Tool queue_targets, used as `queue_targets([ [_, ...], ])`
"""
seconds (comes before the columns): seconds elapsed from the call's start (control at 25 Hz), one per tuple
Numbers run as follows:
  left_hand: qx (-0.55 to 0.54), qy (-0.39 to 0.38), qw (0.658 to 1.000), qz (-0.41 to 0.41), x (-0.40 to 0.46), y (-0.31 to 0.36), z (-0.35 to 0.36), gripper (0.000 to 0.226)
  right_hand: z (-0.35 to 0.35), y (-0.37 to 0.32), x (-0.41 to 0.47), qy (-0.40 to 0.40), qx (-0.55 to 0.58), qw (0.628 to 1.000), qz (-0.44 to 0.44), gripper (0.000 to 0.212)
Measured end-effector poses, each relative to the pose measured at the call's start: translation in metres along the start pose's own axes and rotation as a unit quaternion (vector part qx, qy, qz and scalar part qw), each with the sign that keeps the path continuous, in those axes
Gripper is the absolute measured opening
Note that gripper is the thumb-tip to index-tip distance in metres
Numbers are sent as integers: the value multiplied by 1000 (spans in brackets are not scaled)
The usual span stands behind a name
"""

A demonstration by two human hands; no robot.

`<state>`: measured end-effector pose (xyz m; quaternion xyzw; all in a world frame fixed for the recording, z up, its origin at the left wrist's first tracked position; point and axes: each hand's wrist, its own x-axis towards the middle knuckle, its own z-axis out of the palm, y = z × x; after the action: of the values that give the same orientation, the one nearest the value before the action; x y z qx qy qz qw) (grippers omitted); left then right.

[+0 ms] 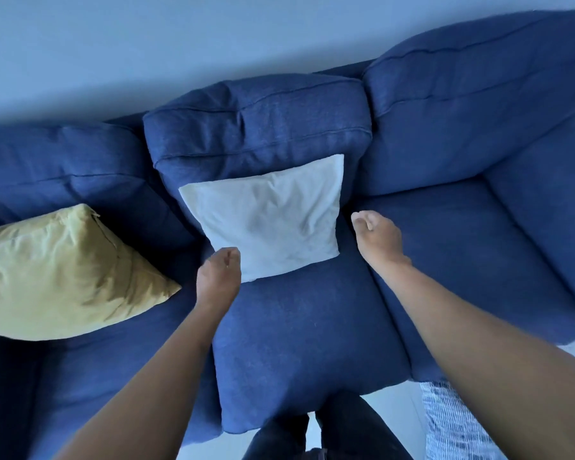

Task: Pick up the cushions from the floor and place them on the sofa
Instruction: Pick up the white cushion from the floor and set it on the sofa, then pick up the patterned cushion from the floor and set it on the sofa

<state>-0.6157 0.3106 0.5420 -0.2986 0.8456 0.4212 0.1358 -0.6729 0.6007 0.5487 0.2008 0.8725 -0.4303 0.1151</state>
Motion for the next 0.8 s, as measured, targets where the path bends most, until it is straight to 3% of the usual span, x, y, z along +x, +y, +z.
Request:
queue_targets([
  [0.08,54,-56,995,68,-20,5,19,37,-6,14,-26,-15,-63,998,-3,40],
  [0.12,85,-78,987,109,-29,9,28,46,-9,22,-38,-20,-105,994,-4,48],
  [0.32,200,-167,923,282,-77,36,90,60,-35,88,-100,33,-199,979,15,65],
  [0.8,331,-311,769,451,-263,52,270,74,-158,283,-272,143,-150,957,205,73],
])
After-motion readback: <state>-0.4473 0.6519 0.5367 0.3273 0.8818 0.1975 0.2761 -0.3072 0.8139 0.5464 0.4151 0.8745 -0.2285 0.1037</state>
